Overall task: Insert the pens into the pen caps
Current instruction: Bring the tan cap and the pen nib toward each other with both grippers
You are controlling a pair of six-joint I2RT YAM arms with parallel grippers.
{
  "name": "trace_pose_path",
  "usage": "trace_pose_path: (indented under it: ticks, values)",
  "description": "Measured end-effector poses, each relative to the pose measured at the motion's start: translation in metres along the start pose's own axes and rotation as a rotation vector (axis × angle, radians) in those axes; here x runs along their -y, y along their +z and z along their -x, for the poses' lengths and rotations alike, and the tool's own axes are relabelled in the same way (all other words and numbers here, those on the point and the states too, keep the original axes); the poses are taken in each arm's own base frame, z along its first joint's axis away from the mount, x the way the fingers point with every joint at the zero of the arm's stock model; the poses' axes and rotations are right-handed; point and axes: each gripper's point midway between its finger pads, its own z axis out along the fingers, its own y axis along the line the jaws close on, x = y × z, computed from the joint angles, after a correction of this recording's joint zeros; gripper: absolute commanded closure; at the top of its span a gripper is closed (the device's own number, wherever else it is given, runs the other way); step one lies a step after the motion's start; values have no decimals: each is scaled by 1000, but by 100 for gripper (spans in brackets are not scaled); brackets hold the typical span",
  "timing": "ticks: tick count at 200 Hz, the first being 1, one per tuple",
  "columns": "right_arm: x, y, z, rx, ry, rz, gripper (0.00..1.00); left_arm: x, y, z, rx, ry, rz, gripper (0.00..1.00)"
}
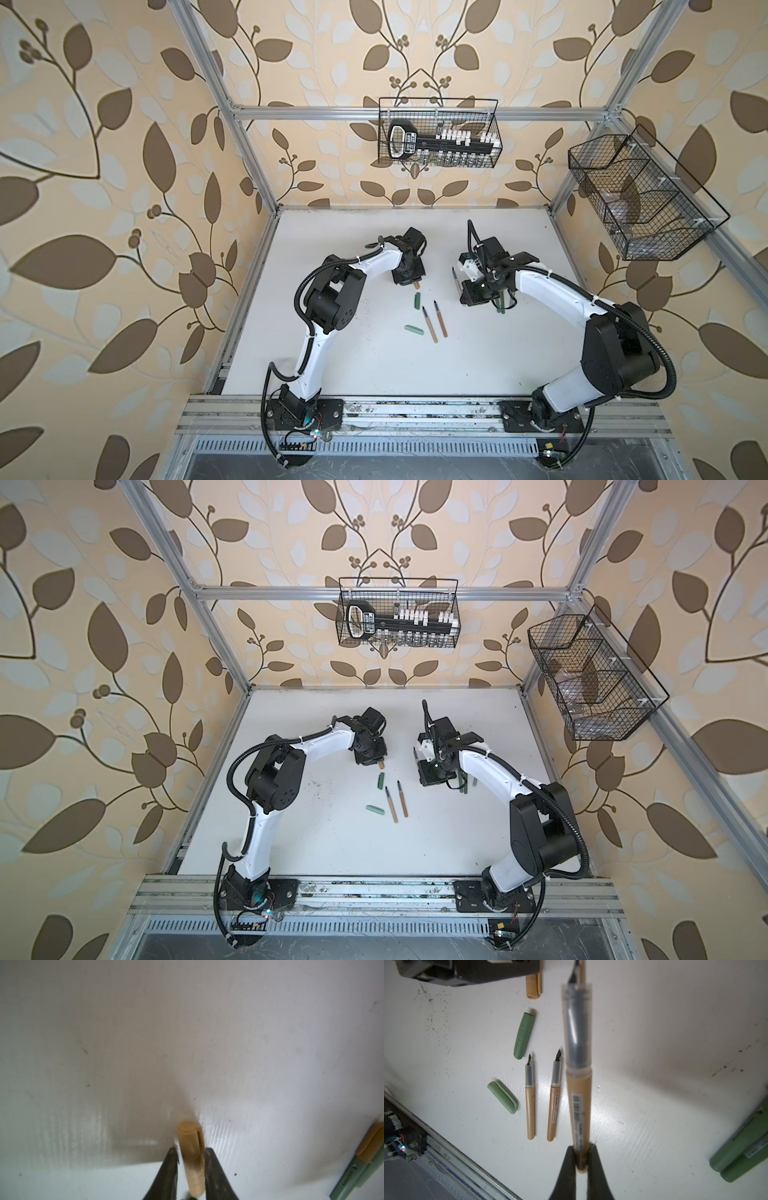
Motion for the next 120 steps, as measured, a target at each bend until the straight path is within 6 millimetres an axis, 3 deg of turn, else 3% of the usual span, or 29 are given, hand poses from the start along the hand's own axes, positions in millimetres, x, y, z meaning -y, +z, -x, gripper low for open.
trace_pose_path:
  ticks: [54,120]
  values:
    - [-15,0,2,11,-18,45,97,0,2,-1,11,-25,-23,89]
    - [-45,6,-3,14,-39,137,96,6,2,-1,31,-42,-83,92]
